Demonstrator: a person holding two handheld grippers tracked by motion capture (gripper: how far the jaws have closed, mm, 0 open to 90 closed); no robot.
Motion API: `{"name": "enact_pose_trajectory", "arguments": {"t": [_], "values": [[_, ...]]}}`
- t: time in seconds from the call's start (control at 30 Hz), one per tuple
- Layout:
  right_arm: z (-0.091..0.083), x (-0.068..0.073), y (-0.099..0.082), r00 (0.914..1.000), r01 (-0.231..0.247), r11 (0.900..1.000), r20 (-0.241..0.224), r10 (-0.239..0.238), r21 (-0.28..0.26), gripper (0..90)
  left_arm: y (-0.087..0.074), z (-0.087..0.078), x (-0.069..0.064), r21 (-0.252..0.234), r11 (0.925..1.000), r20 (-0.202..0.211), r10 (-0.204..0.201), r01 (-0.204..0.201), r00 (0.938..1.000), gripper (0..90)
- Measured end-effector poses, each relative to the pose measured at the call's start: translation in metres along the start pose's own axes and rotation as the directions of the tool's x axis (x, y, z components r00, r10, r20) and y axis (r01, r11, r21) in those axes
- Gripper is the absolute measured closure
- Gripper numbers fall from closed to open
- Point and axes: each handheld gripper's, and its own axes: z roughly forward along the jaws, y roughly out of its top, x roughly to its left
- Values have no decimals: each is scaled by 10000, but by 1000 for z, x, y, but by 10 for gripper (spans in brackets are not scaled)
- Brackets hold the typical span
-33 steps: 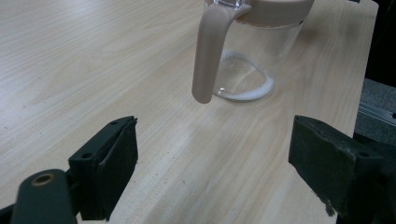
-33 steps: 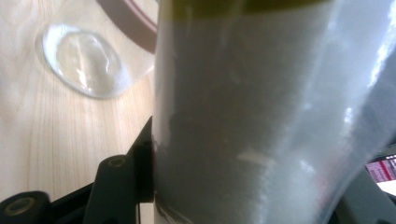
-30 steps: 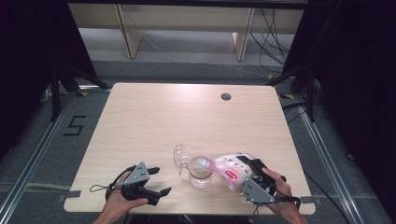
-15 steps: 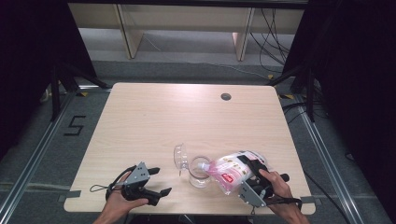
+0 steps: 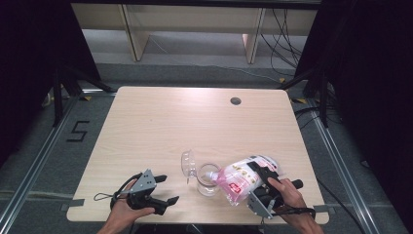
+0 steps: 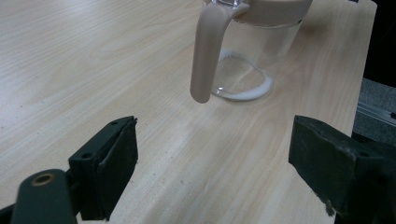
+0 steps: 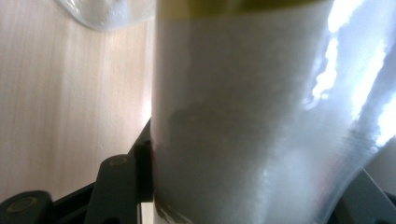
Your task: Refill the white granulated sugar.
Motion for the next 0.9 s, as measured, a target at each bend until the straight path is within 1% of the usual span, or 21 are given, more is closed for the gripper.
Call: {"name": "enact_pose_trajectory", "arguments": {"t": [0.03,0.07,0.13,0.17,0.2,0.23,0.27,0.37,0.4,0.47,0.5,0.53,0.6,0.67,0.7,0.73,0.77,0.8,0.83,0.87,0.9], "values": [[-1,-2,0,9996,291,9995,29,-292,76,463,0,0,0,41,10000,16,65,-65,10000,154],[-1,1,0,10000,32,9999,0,-32,146,463,0,0,0,66,9999,-9,96,-96,10000,154],[-1,1,-1,10000,-86,9999,21,86,149,463,0,0,0,25,10000,12,44,-44,10000,154],[-2,-2,1,9989,470,9988,78,-471,164,464,0,0,0,10,9999,-65,108,-108,9999,154],[-2,-1,1,9989,471,9986,64,-472,243,464,1,-1,0,60,9999,-45,83,-82,10000,154],[-2,-3,2,9975,691,9974,147,-694,202,464,1,-1,0,17,10000,-43,27,-27,10000,154],[-2,0,1,9994,339,9991,14,-339,259,464,0,-1,0,14,10000,-89,4,-4,10000,154],[-2,-2,2,9984,543,9981,126,-547,304,465,0,0,0,73,9999,0,100,-100,10000,154],[-2,-2,2,9972,720,9969,152,-725,329,465,1,0,0,83,9999,4,116,-117,9999,154],[-1,-1,2,9978,653,9973,86,-656,348,466,1,-1,0,38,10000,14,92,-92,10000,154],[-1,-2,2,9971,744,9966,106,-748,341,466,1,-1,0,26,10000,-10,92,-92,10000,154],[-2,-4,2,9943,1039,9940,209,-1046,334,466,1,-1,0,28,10000,-55,87,-87,9999,154],[-3,-4,3,9930,1153,9923,199,-1163,458,467,0,0,0,39,10000,21,26,-26,10000,154],[-4,-4,3,9939,1067,9927,219,-1081,571,467,0,0,-1,68,9999,78,89,-89,9999,153],[-5,-6,3,9905,1327,9894,279,-1345,583,467,0,0,-1,49,9999,79,105,-106,9999,153],[-5,-6,3,9893,1406,9883,304,-1426,590,468,1,0,-1,98,9997,52,243,-243,9997,153],[-5,-5,3,9908,1309,9895,255,-1327,613,468,1,1,-2,51,9998,69,169,-170,9998,153],[-5,-4,3,9899,1342,9887,364,-1368,662,468,0,1,-2,64,9998,62,162,-163,9998,153],[-5,-6,4,9866,1581,9847,287,-1605,729,469,0,0,-1,104,9997,33,206,-206,9998,153],[-5,-6,4,9866,1581,9847,287,-1605,729,469,0,1,-2,36,10000,44,70,-70,10000,153],[-6,-6,4,9873,1533,9857,303,-1557,695,469,0,0,-1,64,9999,33,82,-83,10000,153]]}}
